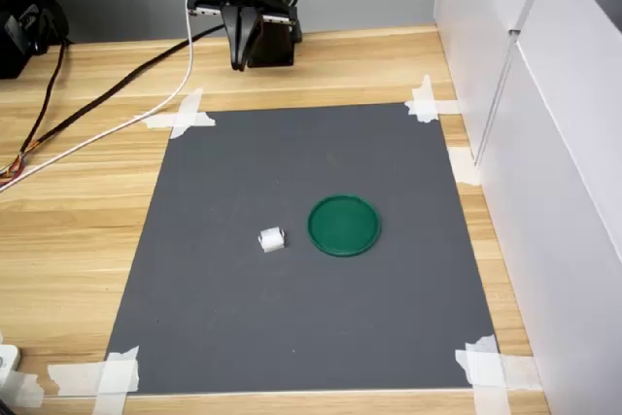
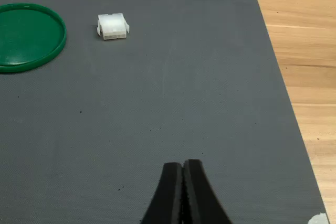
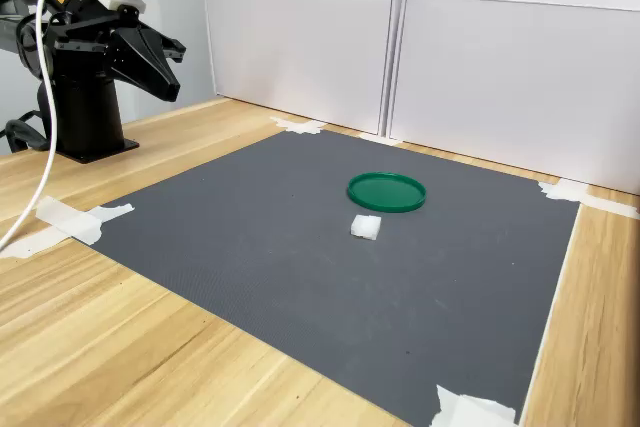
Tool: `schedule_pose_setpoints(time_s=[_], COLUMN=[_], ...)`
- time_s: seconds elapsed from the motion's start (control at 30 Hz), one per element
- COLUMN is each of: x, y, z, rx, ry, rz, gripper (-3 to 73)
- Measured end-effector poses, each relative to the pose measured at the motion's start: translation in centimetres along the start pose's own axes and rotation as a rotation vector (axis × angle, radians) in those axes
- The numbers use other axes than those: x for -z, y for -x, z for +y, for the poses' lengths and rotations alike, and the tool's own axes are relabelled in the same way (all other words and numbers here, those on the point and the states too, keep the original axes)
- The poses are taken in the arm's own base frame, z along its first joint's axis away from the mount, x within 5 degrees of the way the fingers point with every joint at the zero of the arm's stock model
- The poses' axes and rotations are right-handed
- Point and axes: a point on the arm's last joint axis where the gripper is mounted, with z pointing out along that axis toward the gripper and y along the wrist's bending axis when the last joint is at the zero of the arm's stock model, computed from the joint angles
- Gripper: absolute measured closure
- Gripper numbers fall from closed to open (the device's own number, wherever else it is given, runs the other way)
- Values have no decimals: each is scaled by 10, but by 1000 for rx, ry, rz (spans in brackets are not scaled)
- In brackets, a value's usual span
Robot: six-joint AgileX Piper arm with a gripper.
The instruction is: Grasp a white terminal and put it in the green lid.
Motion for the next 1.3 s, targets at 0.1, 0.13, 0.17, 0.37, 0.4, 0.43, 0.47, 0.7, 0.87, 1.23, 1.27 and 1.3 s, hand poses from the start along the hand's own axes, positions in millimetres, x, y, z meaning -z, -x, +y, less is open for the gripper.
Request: schedule_pose_setpoints(time_s=[0.1, 0.13, 0.17, 0.37, 0.4, 0.43, 0.47, 0.7, 0.87, 1.23, 1.27, 1.3], x=[0, 0, 0, 0, 0, 0, 0, 0, -7, -34, -39, -44], y=[0, 0, 0, 0, 0, 0, 0, 0, 14, 72, 77, 82], z=[0, 0, 0, 0, 0, 0, 0, 0, -3, -16, -17, -18], rx=[0, 0, 0, 0, 0, 0, 0, 10, 32, 48, 57, 69], ry=[0, 0, 0, 0, 0, 0, 0, 12, 35, 63, 68, 73], rz=[0, 0, 0, 0, 0, 0, 0, 61, 161, 273, 287, 302], gripper=[716, 716, 716, 716, 717, 717, 717, 717, 717, 717, 717, 717])
